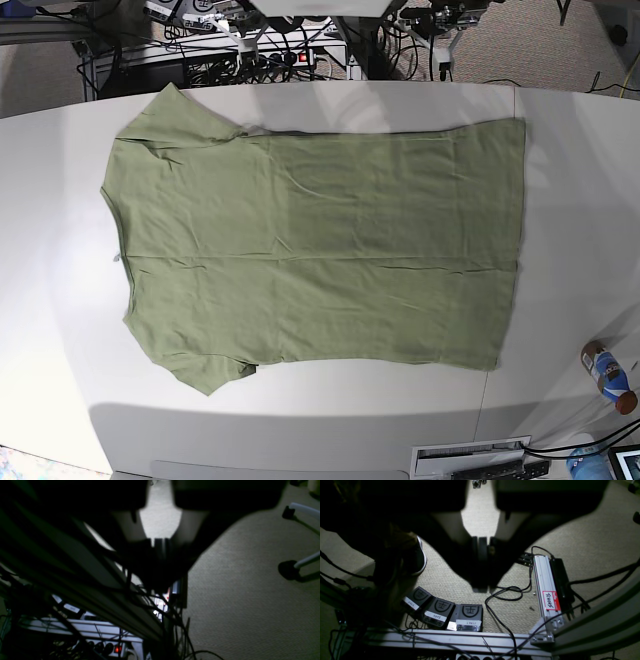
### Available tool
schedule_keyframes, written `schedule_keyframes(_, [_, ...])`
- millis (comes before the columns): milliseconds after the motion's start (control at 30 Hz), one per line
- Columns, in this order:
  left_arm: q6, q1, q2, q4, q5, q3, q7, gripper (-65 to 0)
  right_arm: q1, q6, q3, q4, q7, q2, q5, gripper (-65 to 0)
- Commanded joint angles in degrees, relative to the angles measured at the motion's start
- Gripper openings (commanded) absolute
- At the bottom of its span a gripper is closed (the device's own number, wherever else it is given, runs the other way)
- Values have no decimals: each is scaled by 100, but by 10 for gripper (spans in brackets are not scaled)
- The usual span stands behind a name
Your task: Fold the T-shirt properly
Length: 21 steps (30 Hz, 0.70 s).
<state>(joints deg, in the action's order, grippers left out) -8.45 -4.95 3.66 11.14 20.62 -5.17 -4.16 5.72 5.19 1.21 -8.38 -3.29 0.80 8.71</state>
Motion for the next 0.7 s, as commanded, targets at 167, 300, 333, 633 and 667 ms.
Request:
schedule_keyframes(167, [-63, -28, 20, 13, -9, 4, -437, -650, 33, 59, -15, -24, -264, 13, -33, -650])
schedule_keyframes(300, [-63, -28, 17, 13, -11, 4, -195, -650, 90, 59, -15, -26, -39, 15, -35, -650])
schedule_keyframes(333, [-66, -28, 15, 13, -9, 4, -103, -650, 96, 59, -15, -26, 17, 15, -42, -650])
schedule_keyframes(633, [-63, -28, 20, 13, -9, 4, -9, -650, 96, 57, -15, -26, -22, 17, -549, -650])
schedule_keyframes(667, [-63, -28, 17, 13, -9, 4, -20, -650, 96, 57, -15, -26, -22, 17, -546, -650])
